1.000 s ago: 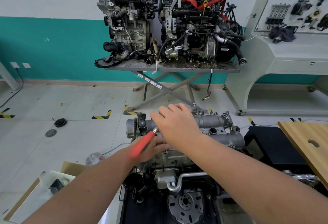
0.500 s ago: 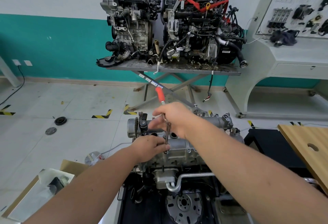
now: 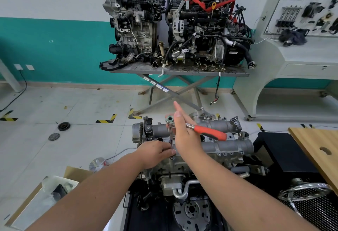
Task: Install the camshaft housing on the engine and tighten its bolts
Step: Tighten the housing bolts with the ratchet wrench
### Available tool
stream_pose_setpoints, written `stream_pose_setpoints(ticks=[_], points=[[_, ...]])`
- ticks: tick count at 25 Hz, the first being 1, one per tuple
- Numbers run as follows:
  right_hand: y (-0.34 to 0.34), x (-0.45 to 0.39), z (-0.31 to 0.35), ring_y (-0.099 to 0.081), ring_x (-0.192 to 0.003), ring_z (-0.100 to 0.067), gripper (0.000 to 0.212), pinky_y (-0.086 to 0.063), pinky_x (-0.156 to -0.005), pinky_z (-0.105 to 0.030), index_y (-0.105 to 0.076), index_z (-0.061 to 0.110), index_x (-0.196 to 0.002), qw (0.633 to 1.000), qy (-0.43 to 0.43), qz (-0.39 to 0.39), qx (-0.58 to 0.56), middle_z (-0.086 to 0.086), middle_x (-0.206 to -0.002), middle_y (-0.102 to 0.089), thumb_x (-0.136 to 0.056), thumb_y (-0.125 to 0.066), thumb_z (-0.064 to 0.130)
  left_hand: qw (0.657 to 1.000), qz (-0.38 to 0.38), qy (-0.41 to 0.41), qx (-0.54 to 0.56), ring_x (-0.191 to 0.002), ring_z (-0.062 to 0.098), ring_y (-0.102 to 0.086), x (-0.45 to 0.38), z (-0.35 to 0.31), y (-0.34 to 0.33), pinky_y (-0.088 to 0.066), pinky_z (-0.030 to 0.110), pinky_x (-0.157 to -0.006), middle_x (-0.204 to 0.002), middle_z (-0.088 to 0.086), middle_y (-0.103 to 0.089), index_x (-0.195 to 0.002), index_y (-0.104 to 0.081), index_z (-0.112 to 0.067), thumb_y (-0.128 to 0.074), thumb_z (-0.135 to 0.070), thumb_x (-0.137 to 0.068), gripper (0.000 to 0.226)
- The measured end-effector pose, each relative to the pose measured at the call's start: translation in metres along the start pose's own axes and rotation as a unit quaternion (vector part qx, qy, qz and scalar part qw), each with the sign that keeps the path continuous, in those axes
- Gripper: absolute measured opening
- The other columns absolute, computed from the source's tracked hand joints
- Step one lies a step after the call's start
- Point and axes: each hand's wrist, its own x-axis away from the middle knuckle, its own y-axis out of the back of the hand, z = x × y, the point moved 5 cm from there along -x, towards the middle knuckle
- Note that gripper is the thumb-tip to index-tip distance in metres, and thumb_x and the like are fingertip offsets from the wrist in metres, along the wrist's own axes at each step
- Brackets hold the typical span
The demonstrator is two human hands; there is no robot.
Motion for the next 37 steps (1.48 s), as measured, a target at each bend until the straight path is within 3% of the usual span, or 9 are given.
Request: stream_pose_setpoints(ticks=[5,11,14,18,21,24,28,32,37], points=[[0.006,0.0,0.008,-0.06,-0.11,-0.009,0.041,-0.049,-0.093,-0.026,-0.049,0.022,-0.144,0.953,0.283,-0.022,0.109,0.001,-0.116,-0.064,-0.104,-0.042,0.024,1.0,-0.009,-0.003,0.005,-0.063,-0.004,-0.052,-0.002,0.002,-0.001,-0.041,0.029,-0.064,-0.066,-0.016,-0.056,-0.088,-0.059,-0.036,-0.04,-0.062,-0.097,0.034],[-0.003,-0.001,0.033,-0.067,-0.098,-0.031,0.029,-0.057,-0.076,-0.046,-0.073,0.002,-0.104,0.83,0.455,-0.004,0.322,-0.009,-0.108,-0.071,-0.085,-0.052,0.005,1.0,-0.022,-0.009,-0.021,-0.071,-0.003,-0.057,-0.002,0.0,-0.002,-0.04,0.024,-0.064,-0.071,-0.023,-0.059,-0.074,-0.053,-0.058,-0.039,-0.057,-0.091,0.022],[-0.012,0.004,0.043,-0.065,-0.077,-0.029,0.016,-0.049,-0.061,-0.036,-0.07,0.007,-0.09,0.758,0.458,0.045,0.462,-0.006,-0.085,-0.069,-0.078,-0.06,0.009,0.999,-0.036,0.011,0.005,-0.099,0.017,-0.063,-0.005,0.006,-0.008,-0.051,0.034,-0.09,-0.108,-0.005,-0.068,-0.106,-0.064,-0.029,-0.053,-0.044,-0.099,0.02],[-0.024,-0.005,0.053,-0.06,-0.073,-0.026,0.024,-0.038,-0.077,-0.041,-0.047,0.014,-0.106,0.705,0.236,0.124,0.657,-0.003,-0.084,-0.06,-0.084,-0.056,0.014,1.0,-0.023,0.0,-0.012,-0.084,0.01,-0.065,-0.001,0.003,-0.005,-0.056,0.037,-0.081,-0.092,-0.011,-0.07,-0.101,-0.067,-0.028,-0.043,-0.065,-0.087,0.046],[-0.025,-0.015,0.06,-0.052,-0.068,-0.022,0.019,-0.031,-0.102,-0.057,-0.038,0.014,-0.099,0.735,0.087,0.162,0.653,0.0,-0.074,-0.054,-0.089,-0.049,0.026,0.999,-0.006,0.031,-0.01,-0.091,0.016,-0.064,0.0,0.007,-0.006,-0.053,0.04,-0.087,-0.095,-0.004,-0.07,-0.092,-0.066,-0.038,-0.048,-0.056,-0.095,0.026],[-0.019,-0.028,0.057,-0.058,-0.069,-0.024,0.02,-0.041,-0.061,-0.03,-0.048,0.013,-0.076,0.81,-0.043,0.22,0.541,-0.008,-0.088,-0.066,-0.092,-0.051,0.025,1.0,-0.008,0.021,-0.007,-0.083,0.009,-0.061,0.003,0.001,-0.003,-0.052,0.035,-0.081,-0.084,-0.012,-0.066,-0.077,-0.052,-0.052,-0.045,-0.061,-0.096,0.022],[-0.014,-0.019,0.028,-0.074,-0.086,-0.032,0.01,-0.047,-0.088,-0.033,-0.057,0.004,-0.1,0.934,-0.309,0.17,-0.061,-0.018,-0.086,-0.075,-0.093,-0.055,0.011,1.0,-0.009,0.013,-0.012,-0.073,0.005,-0.056,0.004,-0.002,-0.001,-0.045,0.032,-0.069,-0.073,-0.013,-0.059,-0.078,-0.051,-0.046,-0.044,-0.061,-0.097,0.025],[-0.009,-0.02,0.0,-0.074,-0.089,-0.035,0.006,-0.035,-0.114,-0.044,-0.052,0.006,-0.094,0.897,-0.329,0.107,-0.275,-0.019,-0.092,-0.075,-0.092,-0.049,0.011,1.0,-0.016,0.008,-0.009,-0.069,0.001,-0.053,0.004,-0.001,0.0,-0.039,0.028,-0.064,-0.071,-0.013,-0.058,-0.089,-0.057,-0.04,-0.044,-0.06,-0.097,0.025],[0.001,-0.007,-0.012,-0.069,-0.102,-0.007,0.029,-0.052,-0.085,-0.021,-0.066,0.043,-0.116,0.981,-0.126,0.038,-0.145,0.008,-0.118,-0.071,-0.101,-0.042,0.048,1.0,-0.023,-0.003,-0.017,-0.066,-0.003,-0.052,0.004,-0.004,0.0,-0.037,0.027,-0.061,-0.068,-0.014,-0.057,-0.073,-0.048,-0.047,-0.04,-0.063,-0.095,0.028]])
